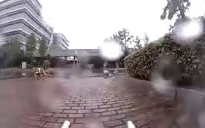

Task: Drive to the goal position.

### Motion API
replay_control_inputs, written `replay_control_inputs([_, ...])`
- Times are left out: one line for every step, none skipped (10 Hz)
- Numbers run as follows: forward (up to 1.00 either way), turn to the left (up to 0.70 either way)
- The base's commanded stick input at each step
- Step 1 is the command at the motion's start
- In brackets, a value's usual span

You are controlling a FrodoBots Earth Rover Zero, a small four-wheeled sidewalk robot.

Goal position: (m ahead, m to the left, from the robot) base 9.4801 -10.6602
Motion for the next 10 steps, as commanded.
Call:
replay_control_inputs([0.70, 0.00])
replay_control_inputs([0.70, 0.00])
replay_control_inputs([0.70, 0.00])
replay_control_inputs([0.70, 0.00])
replay_control_inputs([0.70, 0.00])
replay_control_inputs([0.70, 0.00])
replay_control_inputs([0.70, 0.00])
replay_control_inputs([0.70, 0.00])
replay_control_inputs([0.70, 0.00])
replay_control_inputs([0.70, 0.00])
